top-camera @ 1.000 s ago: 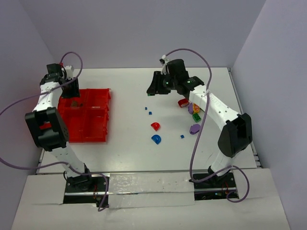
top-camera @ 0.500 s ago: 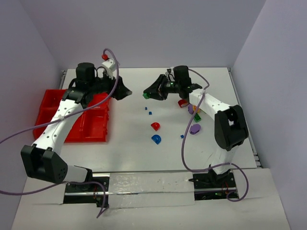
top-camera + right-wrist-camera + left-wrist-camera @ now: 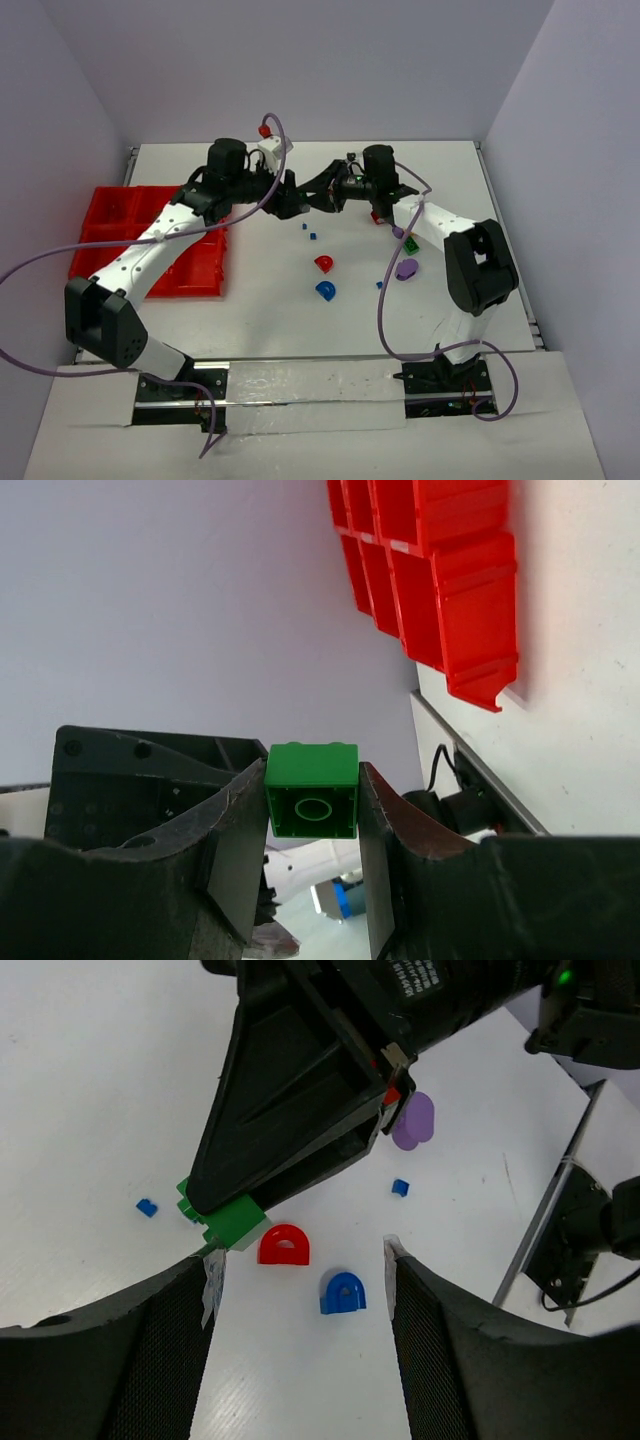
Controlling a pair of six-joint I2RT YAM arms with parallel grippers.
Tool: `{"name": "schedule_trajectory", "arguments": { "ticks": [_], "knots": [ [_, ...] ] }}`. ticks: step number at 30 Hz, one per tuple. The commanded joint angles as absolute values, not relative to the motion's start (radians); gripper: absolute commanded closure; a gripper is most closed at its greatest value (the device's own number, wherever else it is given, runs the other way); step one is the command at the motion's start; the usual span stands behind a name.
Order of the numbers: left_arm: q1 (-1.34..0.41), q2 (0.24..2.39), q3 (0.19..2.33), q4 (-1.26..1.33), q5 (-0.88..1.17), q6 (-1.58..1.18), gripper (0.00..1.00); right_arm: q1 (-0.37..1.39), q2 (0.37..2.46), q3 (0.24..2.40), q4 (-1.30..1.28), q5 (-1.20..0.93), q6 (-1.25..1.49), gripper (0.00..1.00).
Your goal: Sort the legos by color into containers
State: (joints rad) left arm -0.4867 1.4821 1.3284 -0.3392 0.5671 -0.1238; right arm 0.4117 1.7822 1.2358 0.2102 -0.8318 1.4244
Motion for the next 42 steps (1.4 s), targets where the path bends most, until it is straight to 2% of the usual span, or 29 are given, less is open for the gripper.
{"name": "schedule_trajectory", "arguments": {
  "ticks": [1,11,21,23,25,26,27,29,31,32,33,34,38,42],
  "knots": [
    [-0.520,1.527,1.397,-0.308,0.432,-0.164,0.30,0.430,1.716,1.256,0.213,-0.832,1.446,1.00],
    [-0.531,1.599,1.468,-0.348,0.264,-0.184,0.42,0.433,1.689,1.223,0.245,-0.831,1.462,1.00],
    [-0.535,1.618,1.468,-0.357,0.249,-0.186,0.43,0.433,1.689,1.223,0.264,-0.838,1.470,1.00],
    [-0.534,1.608,1.461,-0.348,0.245,-0.184,0.49,0.430,1.692,1.223,0.262,-0.838,1.468,1.00],
    [-0.534,1.599,1.453,-0.342,0.244,-0.183,0.63,0.433,1.692,1.221,0.262,-0.835,1.461,0.98],
    [-0.534,1.586,1.443,-0.337,0.243,-0.179,0.69,0.431,1.692,1.217,0.262,-0.834,1.458,0.89],
    [-0.530,1.569,1.430,-0.329,0.248,-0.174,0.80,0.430,1.692,1.213,0.270,-0.834,1.457,0.73],
    [-0.516,1.546,1.414,-0.324,0.257,-0.169,0.91,0.428,1.694,1.210,0.270,-0.833,1.455,0.58],
    [-0.467,1.520,1.399,-0.342,0.284,-0.158,1.00,0.417,1.698,1.212,0.249,-0.827,1.430,0.37],
    [-0.465,1.520,1.394,-0.342,0.284,-0.156,1.00,0.408,1.698,1.212,0.238,-0.824,1.421,0.29],
    [-0.413,1.508,1.390,-0.362,0.304,-0.152,1.00,0.396,1.701,1.218,0.227,-0.821,1.387,0.16],
    [-0.358,1.504,1.386,-0.387,0.309,-0.139,1.00,0.371,1.705,1.234,0.164,-0.813,1.332,0.07],
    [-0.173,1.523,1.408,-0.457,0.231,-0.106,1.00,0.279,1.708,1.314,-0.006,-0.752,1.137,0.01],
    [-0.087,1.574,1.402,-0.468,0.024,-0.011,1.00,0.226,1.681,1.409,-0.230,-0.627,0.820,0.00]
  ]
}}
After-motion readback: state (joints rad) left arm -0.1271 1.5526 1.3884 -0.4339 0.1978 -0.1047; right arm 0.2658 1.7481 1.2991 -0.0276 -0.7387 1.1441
